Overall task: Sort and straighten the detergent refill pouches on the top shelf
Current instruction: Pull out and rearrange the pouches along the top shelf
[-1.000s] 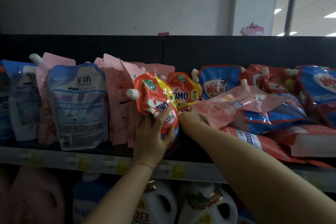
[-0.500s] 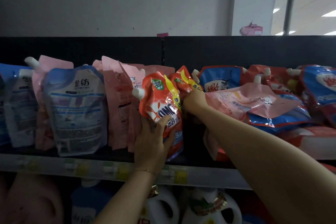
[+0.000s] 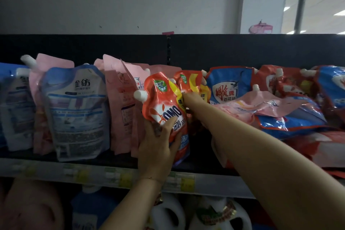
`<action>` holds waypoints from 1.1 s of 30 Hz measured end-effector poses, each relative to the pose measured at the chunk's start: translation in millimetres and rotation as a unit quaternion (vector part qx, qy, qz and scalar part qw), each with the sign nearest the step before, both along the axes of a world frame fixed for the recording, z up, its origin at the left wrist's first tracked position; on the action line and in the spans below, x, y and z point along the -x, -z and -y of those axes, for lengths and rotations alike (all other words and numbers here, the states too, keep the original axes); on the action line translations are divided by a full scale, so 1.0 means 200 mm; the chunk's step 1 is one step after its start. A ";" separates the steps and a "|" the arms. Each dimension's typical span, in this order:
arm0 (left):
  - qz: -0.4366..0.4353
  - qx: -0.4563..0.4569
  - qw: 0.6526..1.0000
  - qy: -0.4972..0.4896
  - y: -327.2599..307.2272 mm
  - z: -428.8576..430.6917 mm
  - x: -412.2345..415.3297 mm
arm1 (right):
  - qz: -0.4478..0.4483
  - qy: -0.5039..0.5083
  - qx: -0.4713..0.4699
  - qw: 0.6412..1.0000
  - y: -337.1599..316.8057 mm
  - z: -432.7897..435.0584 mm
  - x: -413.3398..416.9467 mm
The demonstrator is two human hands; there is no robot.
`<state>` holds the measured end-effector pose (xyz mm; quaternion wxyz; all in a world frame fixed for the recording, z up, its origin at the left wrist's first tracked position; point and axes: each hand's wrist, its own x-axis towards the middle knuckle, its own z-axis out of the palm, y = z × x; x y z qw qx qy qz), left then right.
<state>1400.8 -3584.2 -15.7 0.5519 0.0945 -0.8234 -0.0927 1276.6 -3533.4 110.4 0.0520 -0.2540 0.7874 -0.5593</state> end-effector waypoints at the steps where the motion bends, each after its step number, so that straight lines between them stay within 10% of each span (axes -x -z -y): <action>1: -0.002 0.001 1.000 0.001 0.00 0.00 0.00 | 0.007 0.002 -0.014 1.000 -0.01 -0.02 0.00; 14: 0.006 0.014 0.998 -0.066 -0.02 -0.06 0.06 | -0.276 0.000 -0.186 0.943 -0.02 -0.28 -0.09; 24: -0.120 0.015 0.990 0.070 -0.06 -0.29 0.06 | -0.348 0.222 -0.236 0.880 0.06 -0.76 -0.06; 33: 0.144 -0.021 0.971 0.188 -0.18 -0.44 0.31 | -0.325 0.198 -0.200 0.903 0.24 -0.85 0.03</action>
